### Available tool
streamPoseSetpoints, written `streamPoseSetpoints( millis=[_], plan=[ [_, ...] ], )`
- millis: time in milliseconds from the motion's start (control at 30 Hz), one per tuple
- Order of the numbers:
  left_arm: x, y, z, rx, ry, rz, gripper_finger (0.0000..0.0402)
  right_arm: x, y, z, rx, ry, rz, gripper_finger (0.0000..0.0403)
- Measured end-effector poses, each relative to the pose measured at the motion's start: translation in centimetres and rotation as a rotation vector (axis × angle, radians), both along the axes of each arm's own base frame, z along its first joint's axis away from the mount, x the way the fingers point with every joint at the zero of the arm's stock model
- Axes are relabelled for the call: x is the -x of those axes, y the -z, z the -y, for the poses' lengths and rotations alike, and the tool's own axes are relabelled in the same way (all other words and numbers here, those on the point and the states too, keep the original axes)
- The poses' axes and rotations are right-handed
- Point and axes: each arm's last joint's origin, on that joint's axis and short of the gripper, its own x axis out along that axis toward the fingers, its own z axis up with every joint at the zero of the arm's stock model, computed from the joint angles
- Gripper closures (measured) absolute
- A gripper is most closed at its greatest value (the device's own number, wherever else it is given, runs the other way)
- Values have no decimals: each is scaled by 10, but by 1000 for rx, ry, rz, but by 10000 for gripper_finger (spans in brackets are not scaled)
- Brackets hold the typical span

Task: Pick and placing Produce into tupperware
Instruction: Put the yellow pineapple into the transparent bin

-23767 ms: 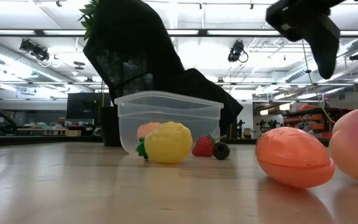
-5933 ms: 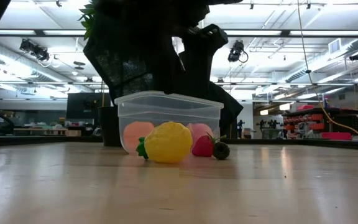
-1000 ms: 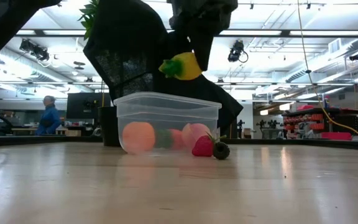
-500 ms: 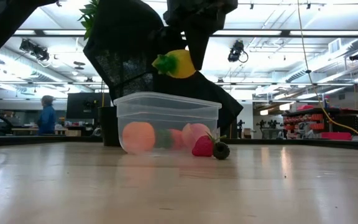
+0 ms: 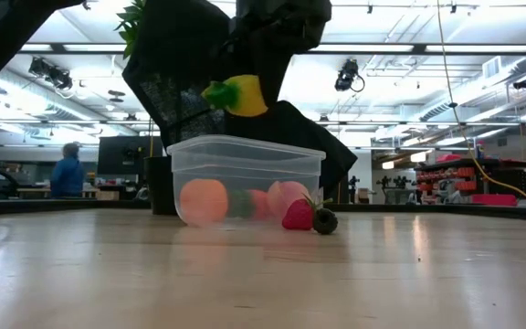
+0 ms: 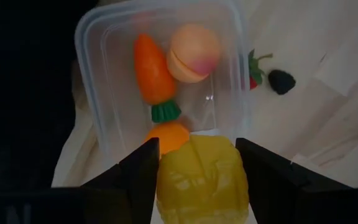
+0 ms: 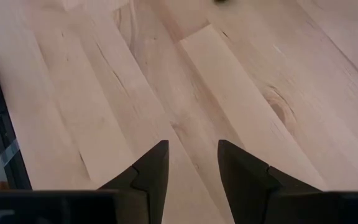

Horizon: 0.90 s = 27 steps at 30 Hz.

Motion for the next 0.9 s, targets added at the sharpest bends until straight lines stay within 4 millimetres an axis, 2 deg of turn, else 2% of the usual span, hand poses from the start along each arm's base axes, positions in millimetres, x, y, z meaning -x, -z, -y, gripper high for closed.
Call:
streamPoseSetpoints(
  millis=[333,900],
  plan=[
    [-1,13,14,-9,81,-60,196,-1,0,-1,-8,-1,6,259],
    [-9,35,15,-29,106,-110,196,-1,0,-1,-13,0,9,259]
  ],
)
